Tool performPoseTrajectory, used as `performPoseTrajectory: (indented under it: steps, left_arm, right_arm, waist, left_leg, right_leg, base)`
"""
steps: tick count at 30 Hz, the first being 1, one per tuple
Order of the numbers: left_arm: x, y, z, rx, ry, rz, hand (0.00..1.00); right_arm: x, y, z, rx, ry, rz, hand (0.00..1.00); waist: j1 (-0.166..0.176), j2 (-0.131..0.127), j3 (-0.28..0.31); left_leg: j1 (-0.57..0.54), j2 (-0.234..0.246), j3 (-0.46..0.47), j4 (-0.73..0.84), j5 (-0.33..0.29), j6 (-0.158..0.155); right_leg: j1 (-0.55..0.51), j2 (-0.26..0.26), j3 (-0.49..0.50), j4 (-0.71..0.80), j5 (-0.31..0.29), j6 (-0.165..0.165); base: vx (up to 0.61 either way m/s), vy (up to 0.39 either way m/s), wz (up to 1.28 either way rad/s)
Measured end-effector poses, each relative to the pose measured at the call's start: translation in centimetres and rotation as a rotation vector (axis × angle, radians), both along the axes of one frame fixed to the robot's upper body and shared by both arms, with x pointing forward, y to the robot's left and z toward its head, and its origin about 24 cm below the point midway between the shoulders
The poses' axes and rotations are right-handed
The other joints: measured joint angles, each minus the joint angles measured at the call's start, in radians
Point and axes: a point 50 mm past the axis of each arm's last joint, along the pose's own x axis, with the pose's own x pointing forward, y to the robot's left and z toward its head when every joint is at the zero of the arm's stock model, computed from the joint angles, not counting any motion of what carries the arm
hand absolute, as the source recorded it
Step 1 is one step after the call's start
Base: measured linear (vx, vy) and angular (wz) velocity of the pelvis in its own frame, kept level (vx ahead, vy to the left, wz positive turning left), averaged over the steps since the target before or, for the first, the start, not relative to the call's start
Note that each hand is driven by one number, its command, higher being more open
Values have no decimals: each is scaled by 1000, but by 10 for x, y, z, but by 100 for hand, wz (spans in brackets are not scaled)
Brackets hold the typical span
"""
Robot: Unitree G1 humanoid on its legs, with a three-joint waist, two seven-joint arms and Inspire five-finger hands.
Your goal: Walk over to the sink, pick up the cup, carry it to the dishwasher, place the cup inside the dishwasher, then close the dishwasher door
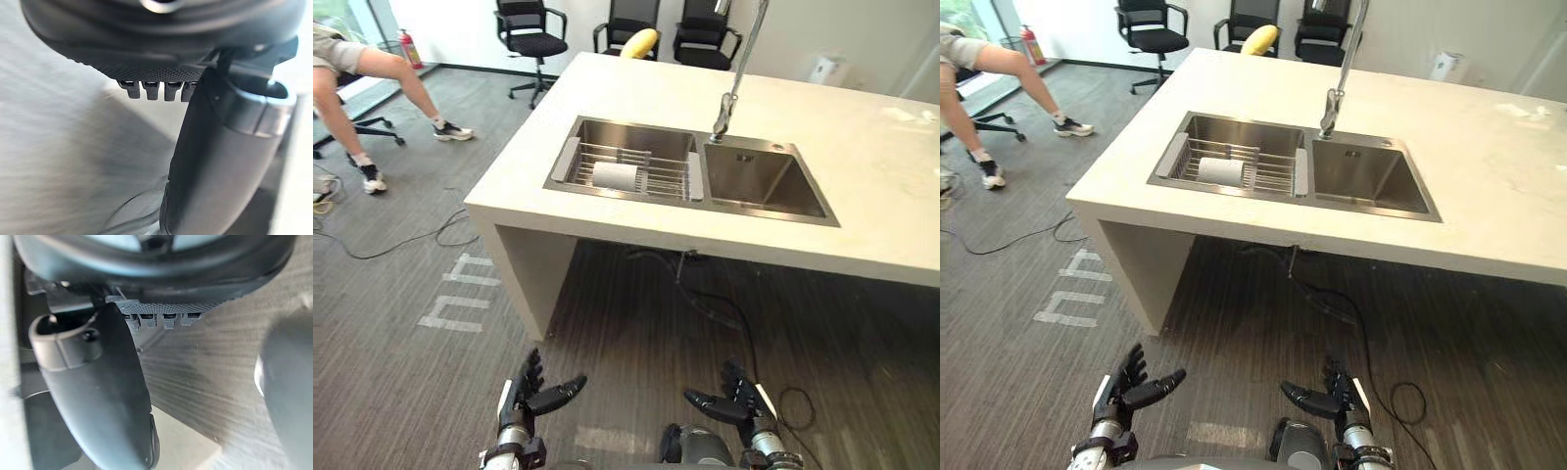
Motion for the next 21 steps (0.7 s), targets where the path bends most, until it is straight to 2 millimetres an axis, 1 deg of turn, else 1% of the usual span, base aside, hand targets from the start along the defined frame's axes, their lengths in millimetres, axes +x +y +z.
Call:
performPoseTrajectory:
  steps: [1,2,3,4,5,6,7,8,9,10,11,12,13,14,15,16,17,18,19,21]
  left_arm:
    - [10,-3,16,0,-102,15,100]
    - [14,-6,28,-3,-178,29,100]
    - [18,-9,44,-5,-269,43,100]
    - [20,-9,57,3,-337,46,100]
    - [24,-8,69,13,-402,43,100]
    - [29,-8,85,21,-490,35,100]
    - [31,-9,94,25,-536,30,100]
    - [35,-10,111,25,-631,13,100]
    - [36,-12,118,25,-669,2,100]
    - [38,-15,131,16,-737,-23,100]
    - [38,-18,138,13,-773,-39,100]
    - [39,-23,143,8,-798,-55,100]
    - [39,-26,146,17,-806,-67,100]
    - [40,-28,147,24,-807,-73,100]
    - [40,-31,149,35,-811,-75,100]
    - [39,-32,150,39,-811,-75,100]
    - [37,-32,152,38,-810,-69,100]
    - [38,-34,152,37,-803,-76,100]
    - [38,-35,154,40,-804,-75,100]
    - [37,-34,160,49,-810,-67,100]
  right_arm:
    - [2,-1,1,-1,1,0,100]
    - [2,-4,1,-8,7,2,100]
    - [0,-9,2,-18,15,2,100]
    - [-2,-11,1,-23,25,-2,100]
    - [-4,-13,1,-26,31,-7,100]
    - [-5,-17,1,-28,33,-27,100]
    - [-5,-19,1,-27,33,-41,100]
    - [-7,-22,1,-29,38,-59,100]
    - [-9,-23,0,-32,43,-68,100]
    - [-10,-25,0,-35,56,-78,100]
    - [-11,-26,-1,-39,64,-80,100]
    - [-11,-28,-1,-43,73,-81,100]
    - [-12,-27,-3,-41,87,-82,100]
    - [-12,-27,-4,-41,93,-82,100]
    - [-14,-24,-5,-42,102,-74,100]
    - [-14,-23,-6,-41,106,-64,100]
    - [-18,-16,-9,-37,128,-45,100]
    - [-21,-10,-11,-29,140,-33,100]
    - [-21,-8,-11,-26,142,-28,100]
    - [-21,-2,-12,-14,145,-15,100]
  waist:
    - [-1,10,13]
    - [0,20,19]
    - [1,29,28]
    - [3,32,29]
    - [4,32,28]
    - [1,32,27]
    - [0,32,26]
    - [0,32,26]
    - [0,32,26]
    - [1,33,25]
    - [5,32,26]
    - [12,32,25]
    - [20,34,25]
    - [26,36,25]
    - [39,39,23]
    - [42,49,16]
    - [59,46,5]
    - [59,24,-14]
    - [62,17,-18]
    - [67,3,-20]
  left_leg:
    - [-90,43,10,184,20,-14]
    - [-151,79,19,339,66,-17]
    - [-212,130,30,506,106,-3]
    - [-238,156,41,581,101,5]
    - [-259,165,49,609,93,19]
    - [-283,159,56,590,91,22]
    - [-294,154,65,564,91,22]
    - [-303,136,91,474,91,22]
    - [-304,125,104,421,90,22]
    - [-307,86,113,302,91,21]
    - [-310,45,109,198,96,22]
    - [-318,-9,98,78,124,34]
    - [-337,-45,87,-9,179,44]
    - [-346,-53,84,-36,208,44]
    - [-360,-53,84,-72,265,35]
    - [-362,-46,86,-82,309,50]
    - [-351,-37,113,-30,327,133]
    - [-353,-48,133,1,276,142]
    - [-351,-52,143,10,253,142]
    - [-322,-72,176,21,200,159]
  right_leg:
    - [16,8,-22,0,-20,-12]
    - [40,17,-31,-1,-31,-21]
    - [92,33,-42,-15,-55,-31]
    - [130,42,-45,-31,-70,-45]
    - [163,43,-46,-55,-82,-52]
    - [202,46,-48,-100,-80,-48]
    - [218,47,-48,-122,-78,-45]
    - [253,48,-50,-169,-69,-35]
    - [271,48,-52,-189,-59,-21]
    - [300,48,-53,-229,-50,-12]
    - [318,42,-50,-256,-45,-5]
    - [339,34,-38,-282,-41,2]
    - [359,30,-22,-298,-41,8]
    - [370,31,-10,-303,-44,12]
    - [395,37,17,-307,-57,33]
    - [405,46,30,-305,-66,46]
    - [421,40,72,-282,-103,72]
    - [415,12,87,-252,-121,54]
    - [403,1,94,-226,-127,52]
    - [323,-60,115,-36,-127,58]
  base:
    - [318,-315,33]
    - [350,-350,27]
    - [364,-297,5]
    - [300,-196,-1]
    - [283,-166,-6]
    - [212,-117,-3]
    - [278,-121,1]
    - [238,-73,3]
    - [317,-64,8]
    - [330,-20,3]
    - [396,27,-10]
    - [387,91,-30]
    - [322,111,-38]
    - [320,145,-56]
    - [252,133,-53]
    - [319,207,-82]
    - [359,234,-63]
    - [367,241,-58]
    - [363,215,-37]
    - [306,194,-37]
